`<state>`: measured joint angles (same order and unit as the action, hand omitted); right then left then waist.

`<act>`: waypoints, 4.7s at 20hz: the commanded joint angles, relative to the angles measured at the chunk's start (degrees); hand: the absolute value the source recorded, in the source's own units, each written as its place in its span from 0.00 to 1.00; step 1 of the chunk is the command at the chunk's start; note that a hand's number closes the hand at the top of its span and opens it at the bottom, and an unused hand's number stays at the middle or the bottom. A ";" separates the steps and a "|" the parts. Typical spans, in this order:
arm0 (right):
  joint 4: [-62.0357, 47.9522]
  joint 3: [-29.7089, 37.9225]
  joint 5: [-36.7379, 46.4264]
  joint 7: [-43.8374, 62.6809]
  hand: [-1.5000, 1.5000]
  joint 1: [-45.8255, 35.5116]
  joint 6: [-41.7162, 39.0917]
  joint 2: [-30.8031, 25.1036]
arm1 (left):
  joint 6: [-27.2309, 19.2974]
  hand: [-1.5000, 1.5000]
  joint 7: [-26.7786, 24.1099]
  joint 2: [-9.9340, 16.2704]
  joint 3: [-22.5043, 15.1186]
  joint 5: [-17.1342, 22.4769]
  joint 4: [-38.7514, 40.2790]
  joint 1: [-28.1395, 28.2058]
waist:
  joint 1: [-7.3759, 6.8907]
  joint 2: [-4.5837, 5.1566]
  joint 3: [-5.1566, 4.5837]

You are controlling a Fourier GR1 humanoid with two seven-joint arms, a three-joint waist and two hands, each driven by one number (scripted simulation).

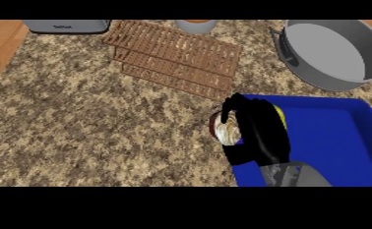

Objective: Pick the cupcake from the tray and place it in the tiered shelf

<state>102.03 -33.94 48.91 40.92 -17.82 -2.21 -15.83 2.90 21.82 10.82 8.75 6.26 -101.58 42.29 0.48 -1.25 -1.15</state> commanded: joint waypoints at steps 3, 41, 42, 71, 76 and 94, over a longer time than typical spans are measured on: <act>2.93 -2.56 1.42 9.93 1.00 -5.25 2.10 13.93 | 0.67 0.50 -7.05 1.63 -0.54 -0.35 -6.04 -13.33 | 3.20 -0.80 0.56; -12.10 10.59 11.43 26.68 1.00 -42.90 -7.81 15.82 | -0.80 0.50 -8.23 -0.31 1.35 -1.72 -8.05 -11.93 | 5.61 -0.27 0.58; -13.14 11.34 11.17 26.82 1.00 -43.93 -7.29 15.82 | 0.20 0.50 -9.01 0.13 1.31 -1.57 -7.89 -11.27 | 4.31 -0.17 0.59; -29.13 27.85 10.09 20.60 0.00 -51.97 2.76 15.82 | 0.44 0.50 -9.22 -0.88 0.49 -2.86 -5.91 -16.04 | 3.13 1.34 1.06; -27.59 33.03 5.27 20.69 0.00 -52.21 6.84 15.82 | 1.70 0.50 -10.14 -0.66 0.76 -2.03 -5.88 -15.34 | 2.62 1.03 1.17; -13.33 43.68 1.15 23.36 0.00 -55.68 6.41 12.79 | -0.60 0.50 -9.24 -2.63 3.54 -1.54 -5.38 -10.45 | 10.89 -2.38 1.36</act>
<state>85.61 7.44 50.48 59.76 -73.29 5.89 -1.41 1.78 19.30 4.64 11.78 4.48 -100.19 46.12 7.00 -2.65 0.37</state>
